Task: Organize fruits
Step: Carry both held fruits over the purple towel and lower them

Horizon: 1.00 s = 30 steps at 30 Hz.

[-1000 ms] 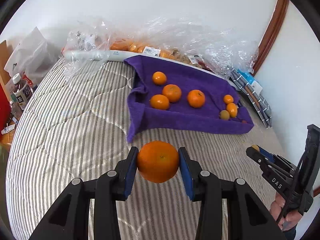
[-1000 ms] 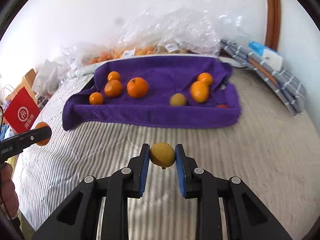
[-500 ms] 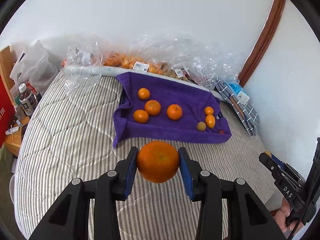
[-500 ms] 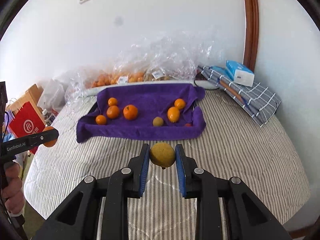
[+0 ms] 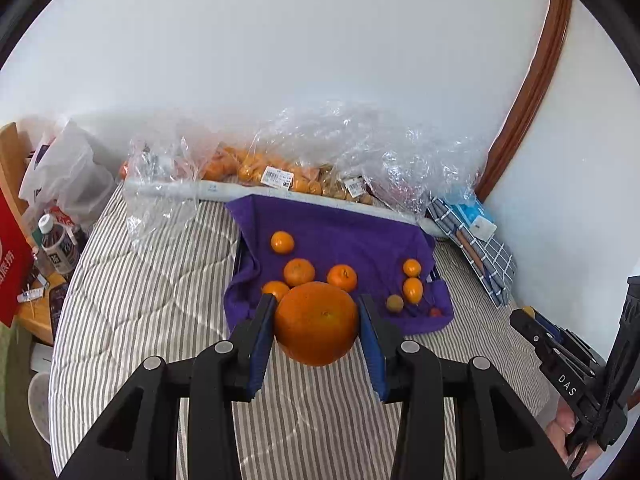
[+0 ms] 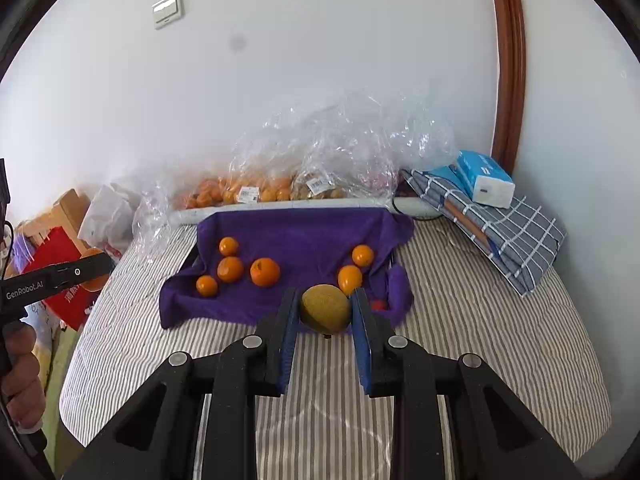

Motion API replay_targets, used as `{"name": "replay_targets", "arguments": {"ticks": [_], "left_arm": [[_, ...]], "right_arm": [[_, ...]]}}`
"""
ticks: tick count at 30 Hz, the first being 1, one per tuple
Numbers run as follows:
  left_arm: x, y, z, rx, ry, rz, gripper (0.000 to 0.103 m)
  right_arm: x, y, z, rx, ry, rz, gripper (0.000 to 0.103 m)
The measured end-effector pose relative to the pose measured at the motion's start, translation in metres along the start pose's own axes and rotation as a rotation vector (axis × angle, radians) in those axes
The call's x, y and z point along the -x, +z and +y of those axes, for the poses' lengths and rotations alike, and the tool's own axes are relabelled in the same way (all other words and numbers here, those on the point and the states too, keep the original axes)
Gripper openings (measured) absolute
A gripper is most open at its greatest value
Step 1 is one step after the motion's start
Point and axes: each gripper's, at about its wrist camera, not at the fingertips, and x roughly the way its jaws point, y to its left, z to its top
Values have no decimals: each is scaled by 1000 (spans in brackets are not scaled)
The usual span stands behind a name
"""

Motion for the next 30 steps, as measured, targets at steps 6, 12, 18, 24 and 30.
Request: {"name": "replay_targets", "arguments": {"ticks": [6, 12, 18, 24, 30], "left_arm": [[-20, 20, 1, 3, -4, 6, 38], [-34, 35, 0, -16, 6, -16, 39], [-51, 44, 5, -7, 3, -11, 39], [-73, 49, 11, 4, -4, 5, 38], [-102, 54, 22, 27, -12, 31, 39]], "right_arm": [[-21, 19, -2, 3, 1, 5, 26], [-40, 32, -5, -8, 2, 4, 26], [-57, 43, -3, 8, -5, 4, 26], [-76, 51, -6, 11, 1, 6, 26], [-102, 51, -7, 18, 11, 25, 26]]}}
